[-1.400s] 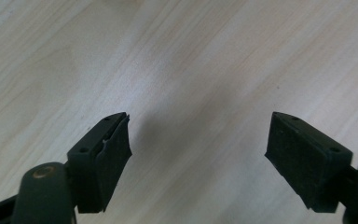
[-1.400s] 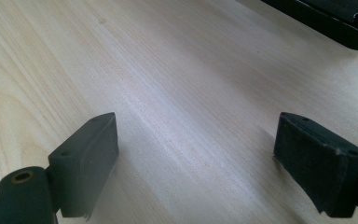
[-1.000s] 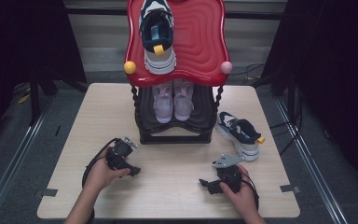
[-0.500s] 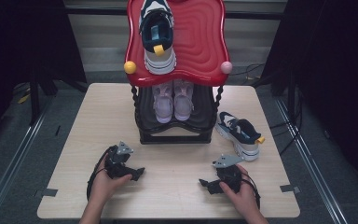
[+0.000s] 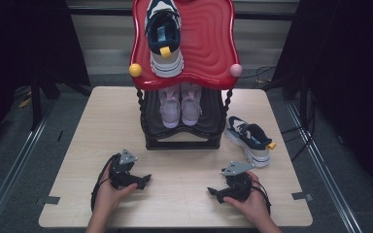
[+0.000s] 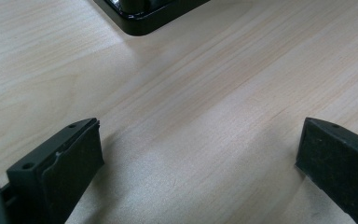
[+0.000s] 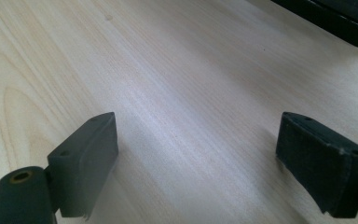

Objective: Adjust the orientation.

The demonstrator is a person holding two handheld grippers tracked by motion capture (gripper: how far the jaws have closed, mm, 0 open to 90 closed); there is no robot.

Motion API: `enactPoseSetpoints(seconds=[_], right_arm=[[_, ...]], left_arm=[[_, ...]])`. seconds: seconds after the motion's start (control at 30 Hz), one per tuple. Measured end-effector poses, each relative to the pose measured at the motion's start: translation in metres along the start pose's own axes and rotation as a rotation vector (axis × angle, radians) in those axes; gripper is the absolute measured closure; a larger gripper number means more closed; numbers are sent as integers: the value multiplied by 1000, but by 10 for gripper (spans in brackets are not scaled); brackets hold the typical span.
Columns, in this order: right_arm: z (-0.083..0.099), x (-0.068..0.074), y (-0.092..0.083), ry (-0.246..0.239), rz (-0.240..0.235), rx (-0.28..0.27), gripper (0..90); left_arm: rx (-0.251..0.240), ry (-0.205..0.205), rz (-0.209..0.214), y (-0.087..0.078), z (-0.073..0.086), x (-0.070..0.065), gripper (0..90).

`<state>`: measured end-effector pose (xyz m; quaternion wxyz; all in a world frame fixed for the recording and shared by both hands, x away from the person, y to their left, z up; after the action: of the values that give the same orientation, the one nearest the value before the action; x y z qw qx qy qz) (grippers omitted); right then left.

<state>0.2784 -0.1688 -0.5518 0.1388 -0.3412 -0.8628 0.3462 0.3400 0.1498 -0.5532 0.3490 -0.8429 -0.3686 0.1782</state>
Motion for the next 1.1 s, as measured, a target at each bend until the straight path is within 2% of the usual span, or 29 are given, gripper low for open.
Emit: enactPoseSetpoints(seconds=[0.13, 0.33, 0.43, 0.57, 0.73, 0.83, 0.9, 0.93, 0.97, 1.03, 1.1], right_arm=[[-1, -3, -4, 0, -17, 34, 157], [-7, -12, -14, -26, -31, 71, 165], [-15, -20, -25, -44, -43, 84, 170], [-23, -27, -31, -44, -45, 78, 171], [-30, -34, -37, -25, -42, 44, 173], [-37, -44, -45, -9, -18, 17, 175], [-40, -51, -50, -15, 11, 16, 175], [-40, -51, -50, -15, 11, 16, 175], [-42, -58, -55, -12, 38, 7, 175], [-44, -65, -60, 1, 60, 9, 179], [-45, -73, -65, -24, 102, 15, 179]], left_arm=[[0, 0, 0, 0, 0, 0, 0], [3, 4, 1, 0, 0, 0, 0], [4, 4, 1, 0, 0, 0, 0], [3, 3, 2, 0, 0, 0, 0], [3, 3, 2, 0, 0, 0, 0], [3, 3, 1, 0, 0, 0, 0], [3, 3, 1, 0, 0, 0, 0], [3, 3, 1, 0, 0, 0, 0], [3, 3, 2, 0, 0, 0, 0], [3, 3, 2, 0, 0, 0, 0], [3, 3, 2, 0, 0, 0, 0]])
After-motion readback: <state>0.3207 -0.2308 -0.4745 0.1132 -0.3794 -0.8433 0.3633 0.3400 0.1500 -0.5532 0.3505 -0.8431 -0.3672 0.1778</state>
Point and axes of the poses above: each handheld gripper's, and its own axes: y roughly forward along the jaws, z roughly out of its underside, x roughly to its left, the point moved 6 cm from there along y, roughly forward along the jaws, and after that the axes turned 2 degrees about -y, right-handed, at the moved point
